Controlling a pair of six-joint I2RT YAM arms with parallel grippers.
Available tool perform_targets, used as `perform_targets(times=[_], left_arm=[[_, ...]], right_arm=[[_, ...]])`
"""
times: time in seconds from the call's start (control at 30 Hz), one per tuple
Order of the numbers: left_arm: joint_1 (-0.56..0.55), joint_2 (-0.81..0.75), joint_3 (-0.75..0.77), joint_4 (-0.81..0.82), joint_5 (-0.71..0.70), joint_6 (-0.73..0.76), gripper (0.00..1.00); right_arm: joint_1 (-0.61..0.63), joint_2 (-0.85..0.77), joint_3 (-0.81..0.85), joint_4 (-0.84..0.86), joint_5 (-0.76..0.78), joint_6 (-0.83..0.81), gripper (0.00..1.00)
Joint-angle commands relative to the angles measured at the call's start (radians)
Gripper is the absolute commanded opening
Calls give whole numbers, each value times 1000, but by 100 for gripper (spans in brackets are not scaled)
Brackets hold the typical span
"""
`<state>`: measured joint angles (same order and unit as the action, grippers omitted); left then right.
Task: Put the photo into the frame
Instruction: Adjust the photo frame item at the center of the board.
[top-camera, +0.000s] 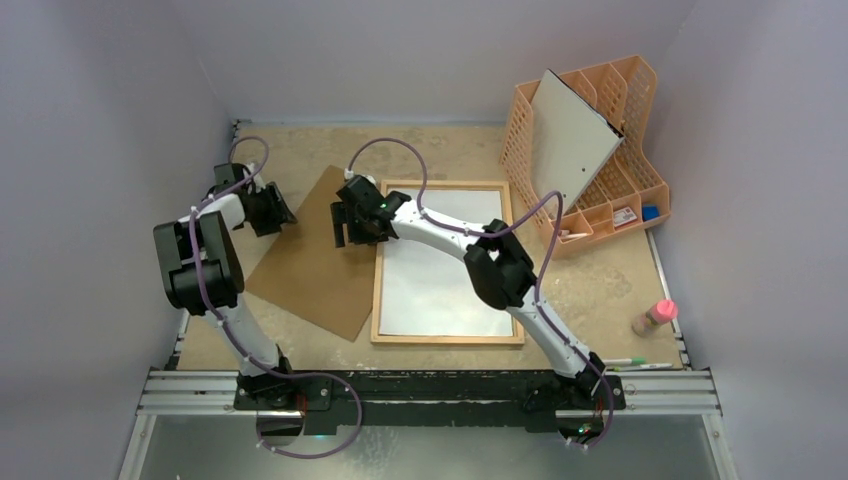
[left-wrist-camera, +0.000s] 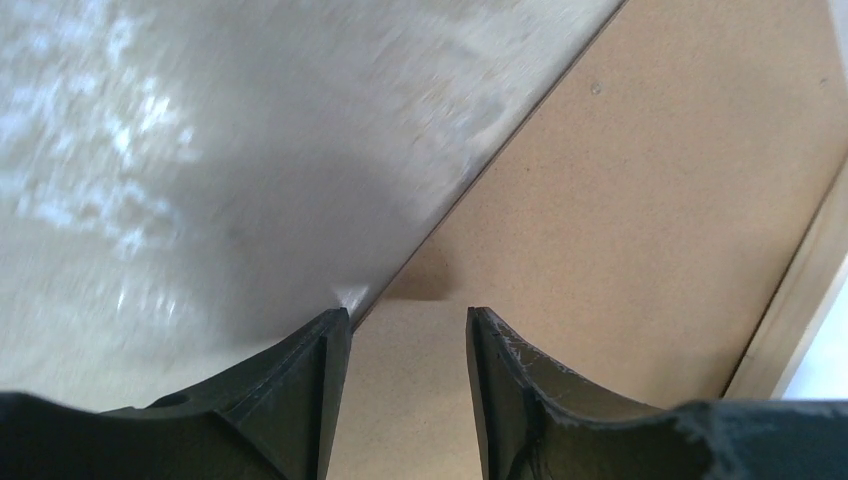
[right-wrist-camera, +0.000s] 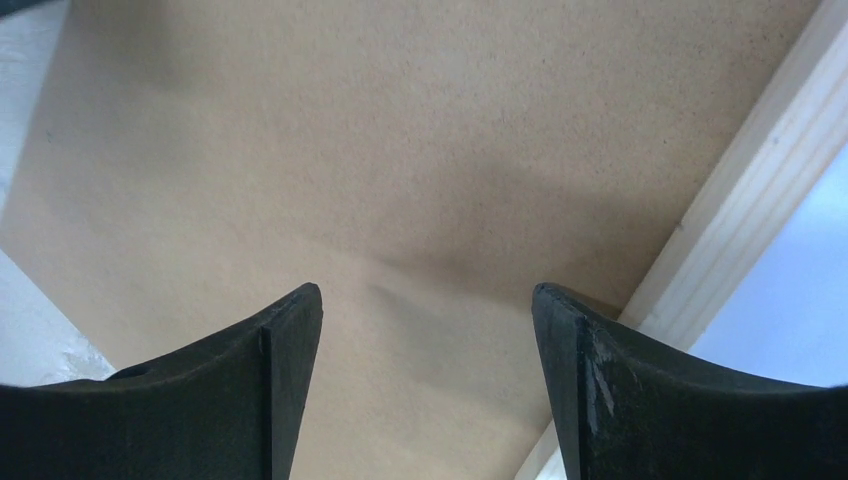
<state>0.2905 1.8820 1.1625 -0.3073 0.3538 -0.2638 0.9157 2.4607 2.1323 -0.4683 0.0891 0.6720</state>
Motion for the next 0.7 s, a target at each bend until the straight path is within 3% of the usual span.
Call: perform_targets(times=[0.0, 0.13, 0.4, 0.67], left_arm=[[9, -35, -111, -293, -176, -67, 49], [34, -114, -169, -325, -315, -107, 50], [44, -222, -200, -337, -376, -142, 52], [42, -358, -92, -275, -209, -67, 57]], right_arm=[[-2, 123, -35, 2, -106, -76, 79], [13, 153, -36, 39, -171, -113, 77], [54, 175, 61, 51, -219, -206, 77], [52, -107, -101, 127, -101, -125, 78]])
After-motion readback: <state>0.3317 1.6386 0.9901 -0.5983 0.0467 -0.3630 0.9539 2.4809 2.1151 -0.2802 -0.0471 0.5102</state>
